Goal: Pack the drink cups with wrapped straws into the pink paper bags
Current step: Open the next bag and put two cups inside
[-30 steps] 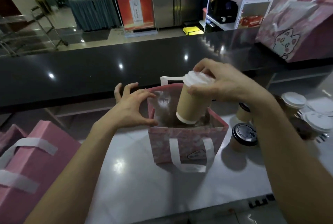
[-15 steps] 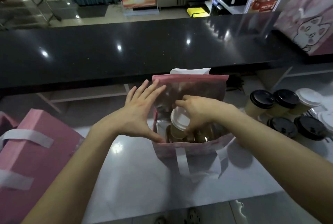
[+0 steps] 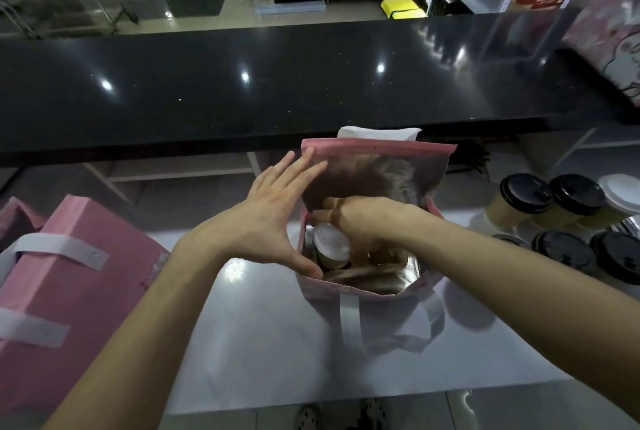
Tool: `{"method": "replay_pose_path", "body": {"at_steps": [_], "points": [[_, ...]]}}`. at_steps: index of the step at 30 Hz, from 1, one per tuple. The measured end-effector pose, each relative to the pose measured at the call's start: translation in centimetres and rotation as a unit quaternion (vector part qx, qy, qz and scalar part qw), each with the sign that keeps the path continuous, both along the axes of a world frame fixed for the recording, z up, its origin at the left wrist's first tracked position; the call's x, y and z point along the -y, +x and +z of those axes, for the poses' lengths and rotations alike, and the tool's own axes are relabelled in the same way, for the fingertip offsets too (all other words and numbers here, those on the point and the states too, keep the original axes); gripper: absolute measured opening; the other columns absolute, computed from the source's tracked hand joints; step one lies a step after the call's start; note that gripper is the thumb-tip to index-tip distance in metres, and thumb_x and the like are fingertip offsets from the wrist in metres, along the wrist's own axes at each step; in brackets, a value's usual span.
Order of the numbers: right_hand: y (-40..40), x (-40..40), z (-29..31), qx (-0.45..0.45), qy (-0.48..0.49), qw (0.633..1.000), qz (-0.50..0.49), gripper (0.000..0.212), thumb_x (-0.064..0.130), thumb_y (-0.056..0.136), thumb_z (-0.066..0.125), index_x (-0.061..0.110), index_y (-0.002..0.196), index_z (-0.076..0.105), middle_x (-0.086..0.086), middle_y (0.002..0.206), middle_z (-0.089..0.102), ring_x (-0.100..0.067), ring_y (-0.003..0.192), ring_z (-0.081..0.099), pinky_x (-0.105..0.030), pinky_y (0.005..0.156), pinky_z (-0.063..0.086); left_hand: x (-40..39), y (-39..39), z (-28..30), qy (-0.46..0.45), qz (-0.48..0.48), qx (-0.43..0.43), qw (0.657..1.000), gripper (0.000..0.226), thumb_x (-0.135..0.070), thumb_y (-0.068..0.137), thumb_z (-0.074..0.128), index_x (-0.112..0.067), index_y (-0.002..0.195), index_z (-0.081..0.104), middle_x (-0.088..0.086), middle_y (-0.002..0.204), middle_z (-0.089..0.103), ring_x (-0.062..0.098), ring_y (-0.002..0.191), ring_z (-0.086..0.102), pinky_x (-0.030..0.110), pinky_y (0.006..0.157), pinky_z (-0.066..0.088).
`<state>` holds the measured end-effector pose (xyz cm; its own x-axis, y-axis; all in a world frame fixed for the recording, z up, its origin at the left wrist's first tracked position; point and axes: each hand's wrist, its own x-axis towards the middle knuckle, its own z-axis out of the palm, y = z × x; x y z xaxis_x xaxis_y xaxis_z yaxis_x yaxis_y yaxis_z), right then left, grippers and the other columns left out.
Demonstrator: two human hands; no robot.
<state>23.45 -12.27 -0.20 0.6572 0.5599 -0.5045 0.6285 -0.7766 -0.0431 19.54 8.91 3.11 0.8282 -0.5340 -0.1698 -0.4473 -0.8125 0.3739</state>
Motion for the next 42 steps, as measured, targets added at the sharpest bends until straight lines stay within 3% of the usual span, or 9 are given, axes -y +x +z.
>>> {"method": "replay_pose_path", "body": {"at_steps": [6,9,14,23,26,30,33,37,42], "points": [[0.0,-0.1,0.4,-0.002,-0.002,0.999,-0.038,0.123,0.037,0.075,0.098,0.038,0.170,0.021,0.002,0.158,0.046,-0.029,0.125,0.062,-0.040,0.100,0.058,-0.1,0.2,0.7,0.004,0.015,0.022,1.000,0.143,-0.078,0.069,0.088,-0.042,0.174,-0.003,-0.019,0.179,-0.023,0.011,0.166,-0.024,0.043,0.134,-0.007],[-0.6,0.7,2.0,0.011,0.038,0.994,-0.099,0.095,0.040,0.082,0.092,0.034,0.163,0.042,0.004,0.149,0.054,-0.027,0.123,0.064,-0.044,0.099,0.061,0.0,-0.1,2.1,0.006,0.048,0.093,0.995,0.116,-0.071,0.076,0.088,-0.040,0.171,0.028,-0.009,0.181,0.017,0.020,0.168,0.013,0.051,0.136,0.020],[-3.2,4.7,5.7,0.080,0.164,0.971,-0.157,0.046,0.034,0.100,0.066,0.028,0.145,0.064,0.003,0.142,0.069,-0.022,0.125,0.066,-0.044,0.104,0.056,1.5,-0.4,3.7,-0.016,0.033,0.226,0.973,0.055,-0.045,0.087,0.090,-0.031,0.137,0.072,-0.009,0.124,0.070,0.012,0.109,0.064,0.039,0.095,0.061],[-8.2,16.7,5.9,0.224,0.339,0.839,-0.361,0.046,0.002,0.089,0.046,0.021,0.114,0.079,0.007,0.109,0.078,-0.013,0.104,0.071,-0.036,0.099,0.058,11.0,1.2,3.8,-0.057,-0.086,0.171,0.980,0.041,-0.044,0.095,0.082,-0.033,0.133,0.073,-0.011,0.119,0.074,0.009,0.101,0.068,0.034,0.088,0.063],[-8.5,20.4,3.7,0.163,0.237,0.876,-0.386,0.049,0.015,0.091,0.062,0.024,0.138,0.068,0.003,0.135,0.072,-0.018,0.125,0.067,-0.036,0.107,0.054,14.0,1.7,3.3,-0.045,-0.093,0.152,0.983,0.043,-0.045,0.097,0.079,-0.032,0.136,0.070,-0.009,0.125,0.072,0.012,0.109,0.066,0.038,0.095,0.061],[-8.3,23.6,0.1,0.016,0.052,0.929,-0.367,0.111,0.057,0.073,0.090,0.023,0.165,0.038,-0.004,0.162,0.046,-0.029,0.149,0.044,-0.047,0.116,0.048,16.7,2.0,2.6,-0.044,-0.083,0.114,0.989,0.045,-0.043,0.098,0.079,-0.029,0.140,0.069,-0.008,0.128,0.073,0.012,0.111,0.068,0.038,0.097,0.062],[-7.3,24.1,-2.1,0.007,-0.023,0.952,-0.304,0.098,0.053,0.075,0.092,0.017,0.154,0.046,-0.009,0.149,0.053,-0.032,0.139,0.051,-0.047,0.109,0.052,17.3,2.3,2.3,-0.044,-0.058,0.114,0.991,0.046,-0.045,0.097,0.079,-0.031,0.140,0.069,-0.009,0.125,0.074,0.010,0.110,0.069,0.038,0.097,0.062],[-5.6,24.3,-0.7,0.045,0.011,0.962,-0.270,0.071,0.062,0.075,0.082,0.019,0.126,0.056,-0.003,0.117,0.057,-0.029,0.109,0.063,-0.045,0.087,0.059,16.5,1.8,1.9,-0.073,-0.019,0.108,0.991,0.039,-0.044,0.095,0.080,-0.033,0.132,0.073,-0.013,0.122,0.075,0.006,0.108,0.070,0.035,0.097,0.063],[-3.1,23.2,6.7,0.174,0.159,0.938,-0.255,0.087,0.081,0.065,0.058,0.025,0.132,0.063,-0.002,0.114,0.056,-0.027,0.105,0.060,-0.041,0.091,0.055,14.1,0.9,1.2,-0.084,0.043,0.089,0.992,0.032,-0.038,0.097,0.081,-0.035,0.128,0.075,-0.017,0.119,0.074,0.002,0.108,0.070,0.030,0.095,0.064]]}}
